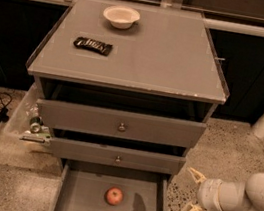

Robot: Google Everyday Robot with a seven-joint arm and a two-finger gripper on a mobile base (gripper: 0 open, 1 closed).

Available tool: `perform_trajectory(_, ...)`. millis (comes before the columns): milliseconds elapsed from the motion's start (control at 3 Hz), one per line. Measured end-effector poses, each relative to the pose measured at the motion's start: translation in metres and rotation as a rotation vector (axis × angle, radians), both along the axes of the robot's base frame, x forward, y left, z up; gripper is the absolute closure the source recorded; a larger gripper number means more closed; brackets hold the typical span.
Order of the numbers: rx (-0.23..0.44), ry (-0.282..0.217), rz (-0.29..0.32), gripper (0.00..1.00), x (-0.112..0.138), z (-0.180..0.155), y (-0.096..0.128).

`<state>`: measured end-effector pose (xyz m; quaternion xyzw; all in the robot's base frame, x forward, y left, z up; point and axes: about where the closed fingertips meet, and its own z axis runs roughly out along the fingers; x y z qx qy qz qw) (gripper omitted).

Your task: Pick apple from bottom drawer and place on counter

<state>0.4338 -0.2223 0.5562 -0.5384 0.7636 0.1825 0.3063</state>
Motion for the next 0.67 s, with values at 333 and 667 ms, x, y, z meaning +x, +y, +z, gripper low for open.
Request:
perform_trajectory(333,0.073,0.014,-0.016,0.00,0.006,-0.061,0.000)
perform_trajectory(667,0.145,0.048,0.022,0.00,0.025,-0.125,0.010)
